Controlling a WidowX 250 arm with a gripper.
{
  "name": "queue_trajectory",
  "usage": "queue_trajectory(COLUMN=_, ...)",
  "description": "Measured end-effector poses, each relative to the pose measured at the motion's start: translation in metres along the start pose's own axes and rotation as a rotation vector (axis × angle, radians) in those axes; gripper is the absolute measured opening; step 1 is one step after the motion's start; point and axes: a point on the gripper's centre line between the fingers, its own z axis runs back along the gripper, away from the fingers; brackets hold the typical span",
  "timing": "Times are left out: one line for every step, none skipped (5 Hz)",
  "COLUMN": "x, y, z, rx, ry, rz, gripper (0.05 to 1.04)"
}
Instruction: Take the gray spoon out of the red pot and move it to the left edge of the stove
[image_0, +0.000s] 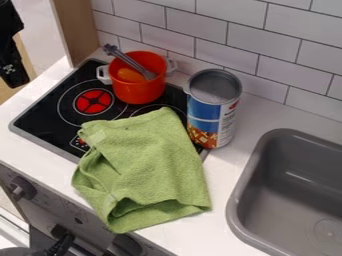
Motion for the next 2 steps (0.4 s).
queue_trajectory(x=-0.0010, y=-0.0038, z=-0.0081, rx=-0.027, ry=0.002, rz=0.016, gripper=0.999)
queue_trajectory(x=0.0065, y=-0.0112, z=-0.0121, rx=-0.053, ry=-0.015, rz=0.178, gripper=0.999)
